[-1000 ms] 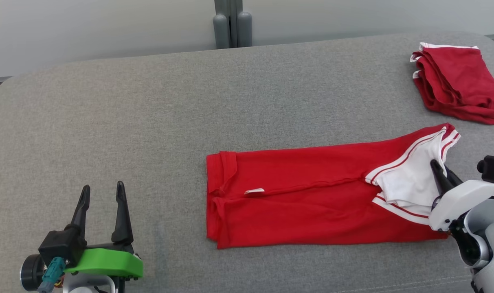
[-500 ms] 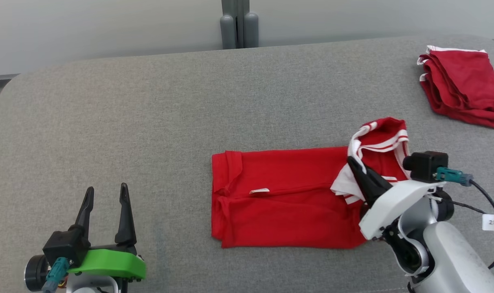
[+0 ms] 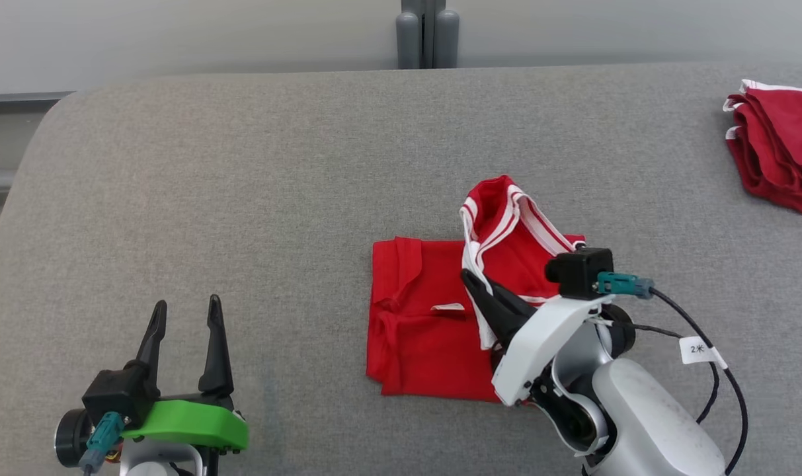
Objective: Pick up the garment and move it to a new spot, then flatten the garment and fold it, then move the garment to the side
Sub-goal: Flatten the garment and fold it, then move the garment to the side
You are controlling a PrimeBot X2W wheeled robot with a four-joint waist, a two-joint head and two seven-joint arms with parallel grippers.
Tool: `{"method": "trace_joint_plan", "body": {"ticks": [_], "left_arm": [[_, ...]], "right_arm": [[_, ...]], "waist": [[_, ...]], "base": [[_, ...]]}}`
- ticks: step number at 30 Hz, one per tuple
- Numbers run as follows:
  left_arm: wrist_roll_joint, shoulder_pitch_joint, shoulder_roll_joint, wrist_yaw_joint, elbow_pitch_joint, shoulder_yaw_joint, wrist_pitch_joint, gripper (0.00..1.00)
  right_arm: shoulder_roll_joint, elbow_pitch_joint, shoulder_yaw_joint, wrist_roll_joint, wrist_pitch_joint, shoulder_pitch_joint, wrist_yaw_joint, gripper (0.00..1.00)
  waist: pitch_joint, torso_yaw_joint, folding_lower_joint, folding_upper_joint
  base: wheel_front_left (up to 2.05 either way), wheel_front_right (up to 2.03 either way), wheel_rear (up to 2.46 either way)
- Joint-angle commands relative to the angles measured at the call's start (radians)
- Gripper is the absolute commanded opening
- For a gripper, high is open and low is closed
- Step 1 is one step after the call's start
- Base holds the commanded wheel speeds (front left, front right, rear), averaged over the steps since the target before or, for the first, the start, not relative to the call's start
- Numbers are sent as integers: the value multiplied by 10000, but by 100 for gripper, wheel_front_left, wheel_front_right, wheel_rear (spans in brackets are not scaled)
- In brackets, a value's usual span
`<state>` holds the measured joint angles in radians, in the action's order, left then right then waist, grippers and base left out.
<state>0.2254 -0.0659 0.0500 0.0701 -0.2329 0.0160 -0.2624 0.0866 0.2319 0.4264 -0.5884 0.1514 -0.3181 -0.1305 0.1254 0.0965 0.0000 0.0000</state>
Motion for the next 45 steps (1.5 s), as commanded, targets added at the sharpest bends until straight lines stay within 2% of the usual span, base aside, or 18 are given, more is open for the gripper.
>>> {"method": "trace_joint_plan", "body": {"ticks": [1, 5, 6, 7, 8, 13, 18, 27, 32, 37, 45], "left_arm": [[-10, -178, 17, -67, -23, 27, -26, 100], [49, -202, 17, -84, -63, 52, -26, 100], [51, -195, 17, -81, -71, 38, -26, 100], [52, -188, 17, -84, -74, 33, -26, 100], [58, -173, 17, -90, -83, 27, -26, 100], [-50, -90, 17, -60, -124, -22, -26, 100], [-182, 47, 17, 9, -140, -92, -26, 100], [-336, 256, 17, 104, -96, -221, -26, 100], [-416, 357, 17, 161, -89, -266, -26, 100], [-441, 440, 17, 205, -81, -291, -26, 100], [-602, 542, 17, 303, -161, -23, -26, 100]], "right_arm": [[-42, 137, 74, -8, -92, -117, -4, 0], [-160, 497, 401, -136, -340, -148, -4, 0], [-177, 560, 432, -139, -493, -171, -4, 10], [-182, 593, 457, -101, -587, -198, -4, 44], [-207, 676, 548, -67, -713, -225, -4, 100], [-69, 636, 444, -37, -1503, -372, -4, 100], [448, 285, -78, 110, -2348, -412, -4, 100], [1301, -379, -1585, 616, -3351, 613, -4, 100], [1363, -759, -2480, 958, -3724, 1601, -4, 100], [1098, -1079, -3259, 1274, -3963, 2536, -4, 100], [611, -1498, -3703, 1653, -4080, 3166, -4, 100]], "waist": [[33, 136, 0, 0], [28, 223, 0, 0], [23, 219, 0, 0], [21, 214, 0, 0], [10, 193, 0, 0], [-130, -7, 0, 0], [-360, -268, 0, 0], [-649, -642, 0, 0], [-735, -746, 0, 0], [-795, -818, 0, 0], [-830, -950, 0, 0]], "base": [[0, 0, 0], [0, 0, 0], [0, 0, 0], [0, 0, 0], [0, 0, 0], [0, 0, 0], [0, 0, 0], [0, 0, 0], [0, 0, 0], [0, 0, 0], [0, 0, 0]]}}
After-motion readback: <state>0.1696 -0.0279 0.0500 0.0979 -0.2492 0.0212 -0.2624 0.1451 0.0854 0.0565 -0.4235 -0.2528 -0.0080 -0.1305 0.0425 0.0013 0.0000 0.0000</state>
